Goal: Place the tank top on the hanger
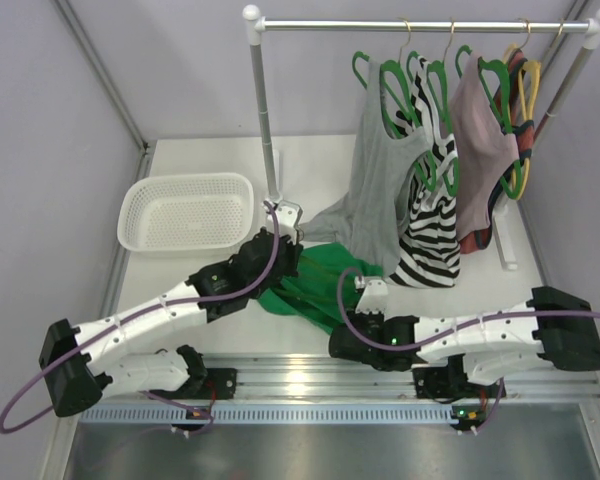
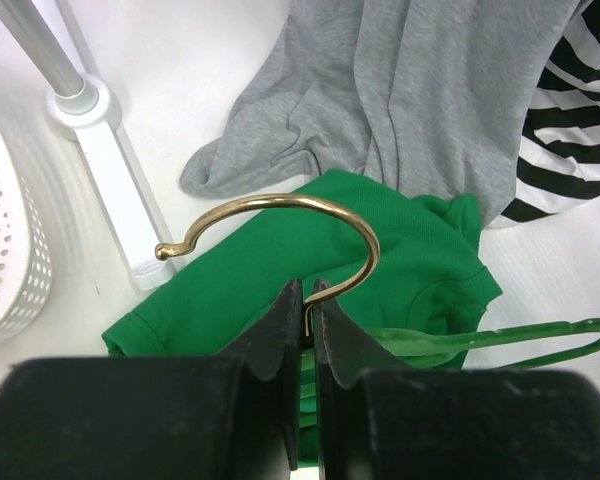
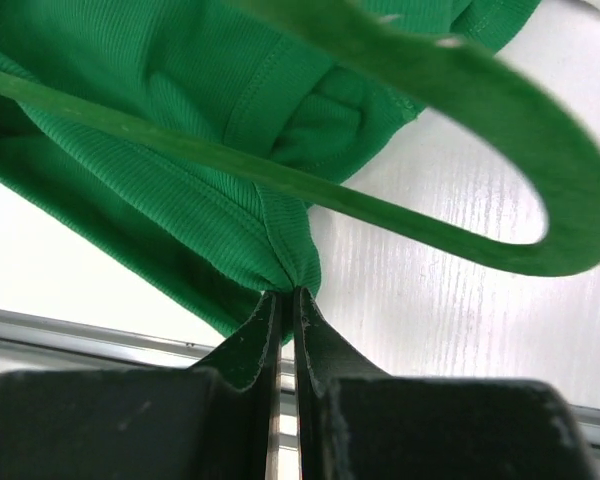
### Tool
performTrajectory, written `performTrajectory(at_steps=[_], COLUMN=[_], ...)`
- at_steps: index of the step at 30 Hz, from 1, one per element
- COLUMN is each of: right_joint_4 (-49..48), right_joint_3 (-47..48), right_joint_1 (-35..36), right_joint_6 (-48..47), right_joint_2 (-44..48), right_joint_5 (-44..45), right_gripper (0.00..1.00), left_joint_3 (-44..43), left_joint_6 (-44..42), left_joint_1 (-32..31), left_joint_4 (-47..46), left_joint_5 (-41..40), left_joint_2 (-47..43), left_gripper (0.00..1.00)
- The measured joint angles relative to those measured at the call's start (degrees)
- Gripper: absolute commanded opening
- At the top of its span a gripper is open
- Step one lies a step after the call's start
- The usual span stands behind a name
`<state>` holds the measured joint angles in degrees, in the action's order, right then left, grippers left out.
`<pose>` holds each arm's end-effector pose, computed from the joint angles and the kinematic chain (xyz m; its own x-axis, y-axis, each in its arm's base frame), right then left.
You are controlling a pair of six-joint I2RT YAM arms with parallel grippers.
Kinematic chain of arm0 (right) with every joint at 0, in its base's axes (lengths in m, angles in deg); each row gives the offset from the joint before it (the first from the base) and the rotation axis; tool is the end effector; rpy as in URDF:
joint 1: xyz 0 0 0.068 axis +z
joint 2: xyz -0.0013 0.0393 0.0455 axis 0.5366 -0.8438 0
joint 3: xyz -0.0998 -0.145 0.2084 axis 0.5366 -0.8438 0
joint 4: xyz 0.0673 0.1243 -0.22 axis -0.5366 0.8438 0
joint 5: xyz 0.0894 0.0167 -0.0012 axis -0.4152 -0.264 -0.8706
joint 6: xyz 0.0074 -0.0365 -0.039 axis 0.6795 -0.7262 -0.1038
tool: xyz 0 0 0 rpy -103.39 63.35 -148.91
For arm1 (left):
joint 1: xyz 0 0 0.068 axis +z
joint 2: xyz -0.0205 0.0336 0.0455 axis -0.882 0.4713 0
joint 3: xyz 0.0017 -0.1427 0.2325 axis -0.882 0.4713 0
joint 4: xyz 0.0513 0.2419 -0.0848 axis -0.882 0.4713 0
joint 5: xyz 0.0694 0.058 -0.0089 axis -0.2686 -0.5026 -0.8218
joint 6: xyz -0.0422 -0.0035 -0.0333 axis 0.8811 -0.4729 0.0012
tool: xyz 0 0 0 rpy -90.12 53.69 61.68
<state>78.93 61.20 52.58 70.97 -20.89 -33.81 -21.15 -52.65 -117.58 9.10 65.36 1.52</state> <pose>0.0434 0.2136 0.1856 -0.6891 0.0510 -0.7229 -0.1158 0.9769 0.1794 0.1533 -0.1985 0.3056 -0.3892 0.0609 -0.9191 0.4379 0.8901 -0.1264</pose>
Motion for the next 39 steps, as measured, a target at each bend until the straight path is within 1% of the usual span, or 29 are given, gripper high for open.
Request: performTrajectory(at_steps=[9, 20, 32, 39], right_joint_4=[1.29, 4.48, 6.27, 8.2], right_joint_3=[-4.94, -6.67, -6.67, -6.67], right_joint_1=[-0.02, -1.42, -2.84, -3.5], right_joint_6=[3.54, 4.55, 3.45, 3.08], right_joint_2=[7.96, 17.73, 21.59, 25.86], right_joint_5=[1.2, 2.08, 2.05, 2.12], right_gripper=[0.0, 0.0, 0.0, 0.0], left_joint_3=[0.85, 3.87, 5.64, 6.01], left_joint_6=[0.09, -0.04, -1.14, -2.08], left_joint_1=[-0.2, -0.24, -0.26, -0.31], left_joint_4=[0.2, 0.24, 0.11, -0.04], left_joint_5=[-1.11, -0.63, -0.44, -0.44], left_joint_2=[-5.2, -10.67, -15.96, -16.65], left_gripper=[0.0, 0.0, 0.0, 0.0])
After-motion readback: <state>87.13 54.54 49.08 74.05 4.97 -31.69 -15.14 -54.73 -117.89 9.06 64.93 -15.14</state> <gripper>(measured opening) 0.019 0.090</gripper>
